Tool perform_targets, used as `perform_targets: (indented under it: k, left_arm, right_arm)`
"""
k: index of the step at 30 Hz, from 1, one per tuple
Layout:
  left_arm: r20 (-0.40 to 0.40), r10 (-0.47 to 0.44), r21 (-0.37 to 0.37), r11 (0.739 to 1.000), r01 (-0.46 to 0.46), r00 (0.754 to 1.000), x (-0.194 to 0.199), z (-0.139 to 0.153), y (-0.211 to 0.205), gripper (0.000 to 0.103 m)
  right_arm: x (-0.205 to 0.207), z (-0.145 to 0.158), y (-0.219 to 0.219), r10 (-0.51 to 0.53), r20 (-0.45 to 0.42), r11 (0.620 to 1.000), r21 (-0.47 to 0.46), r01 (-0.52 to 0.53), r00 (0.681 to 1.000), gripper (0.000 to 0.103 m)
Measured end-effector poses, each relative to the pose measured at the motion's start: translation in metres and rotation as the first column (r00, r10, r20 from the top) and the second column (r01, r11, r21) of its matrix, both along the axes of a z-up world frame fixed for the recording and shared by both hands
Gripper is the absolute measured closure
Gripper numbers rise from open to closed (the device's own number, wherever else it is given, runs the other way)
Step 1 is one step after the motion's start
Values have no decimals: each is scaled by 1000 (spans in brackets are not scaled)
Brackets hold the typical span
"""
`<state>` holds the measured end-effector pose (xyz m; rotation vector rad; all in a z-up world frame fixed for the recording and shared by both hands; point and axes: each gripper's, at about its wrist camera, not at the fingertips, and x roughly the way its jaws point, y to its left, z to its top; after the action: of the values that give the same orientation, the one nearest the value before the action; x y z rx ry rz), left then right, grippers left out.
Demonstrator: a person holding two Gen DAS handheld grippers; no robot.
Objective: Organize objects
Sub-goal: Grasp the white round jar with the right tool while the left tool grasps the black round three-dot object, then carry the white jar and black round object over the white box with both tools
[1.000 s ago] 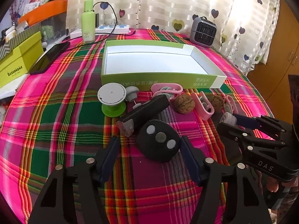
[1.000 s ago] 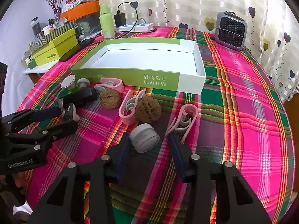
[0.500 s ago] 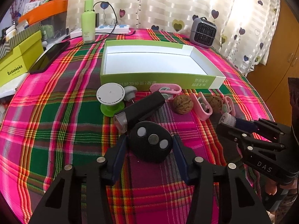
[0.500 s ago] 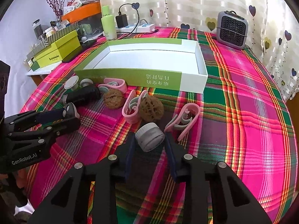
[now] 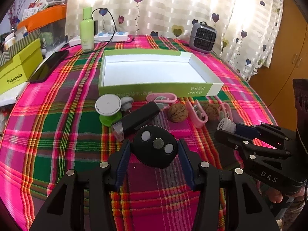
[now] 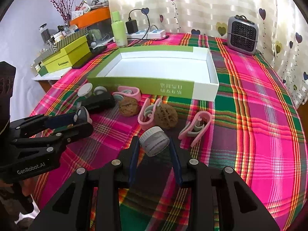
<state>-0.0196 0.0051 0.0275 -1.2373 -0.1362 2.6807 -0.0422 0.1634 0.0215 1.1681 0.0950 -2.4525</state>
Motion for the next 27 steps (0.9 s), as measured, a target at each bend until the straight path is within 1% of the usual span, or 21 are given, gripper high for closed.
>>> perform_targets:
  k: [9,11,15,22,27]
  left_arm:
    - [-31,-1,1,1000,1,1000,-13,21,-3,55]
    - [-42,-3,5,1000,3,999,-19,26,-5,55]
    - [-37,-2,26,1000,3,999,-32,31,-9,55]
    - [-34,8,32,999,-6,999,-54,33,-15,55]
    - [-43,23,19,1000,-22,999,-72,36,-21,55]
  right_arm:
    - [-10,23,-7,9,-40,1000,-8,-10,999,70]
    - [-14,27,-11,12,-47,1000,-11,-13,999,70]
    - [-24,33,-14,10,-55,1000,-26,-12,998,70]
    - [-45,35,-23,17,-52,1000,-19,-18,998,70]
    - [-65,35,-27,8,-48,1000,-20,-9,999,70]
